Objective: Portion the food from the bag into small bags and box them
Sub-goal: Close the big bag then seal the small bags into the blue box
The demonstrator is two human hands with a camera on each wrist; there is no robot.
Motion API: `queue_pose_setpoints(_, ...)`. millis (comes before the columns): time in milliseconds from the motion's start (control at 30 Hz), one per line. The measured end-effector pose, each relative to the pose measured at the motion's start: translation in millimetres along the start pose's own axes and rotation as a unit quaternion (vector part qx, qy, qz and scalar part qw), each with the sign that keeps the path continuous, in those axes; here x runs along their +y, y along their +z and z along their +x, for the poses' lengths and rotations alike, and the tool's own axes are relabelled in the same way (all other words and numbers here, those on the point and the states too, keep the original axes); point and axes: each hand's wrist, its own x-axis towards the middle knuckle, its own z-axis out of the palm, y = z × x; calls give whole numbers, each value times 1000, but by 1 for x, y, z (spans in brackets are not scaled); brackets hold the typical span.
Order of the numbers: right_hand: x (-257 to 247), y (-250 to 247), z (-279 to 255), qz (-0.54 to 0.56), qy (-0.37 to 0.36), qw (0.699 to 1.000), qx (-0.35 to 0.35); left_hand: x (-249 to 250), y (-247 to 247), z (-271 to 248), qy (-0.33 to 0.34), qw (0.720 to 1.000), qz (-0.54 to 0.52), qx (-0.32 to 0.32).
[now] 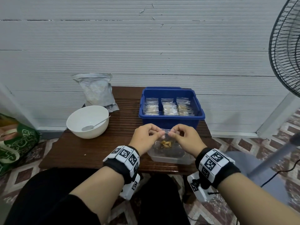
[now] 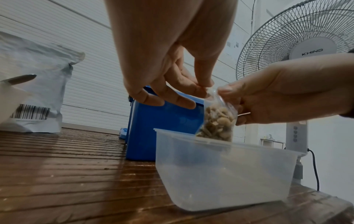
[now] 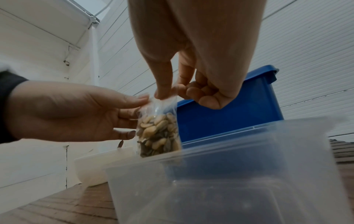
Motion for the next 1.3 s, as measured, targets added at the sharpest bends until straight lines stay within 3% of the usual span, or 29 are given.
queue_pose_setpoints(367, -4, -5, -3, 54, -4, 999, -2, 14, 0, 1, -4, 999, -36, -17)
queue_pose_setpoints(600, -5, -3, 2, -24, -22, 999, 29, 18, 1, 1, -3, 999, -31, -36)
queue_pose_setpoints(867, -5, -6, 2, 17, -11, 1000, -5, 15, 1, 7, 2, 1000, 1, -21)
queue_pose_setpoints(1300, -22, -12, 15, -46, -33, 998, -7, 13, -6, 16, 34, 999, -8, -10)
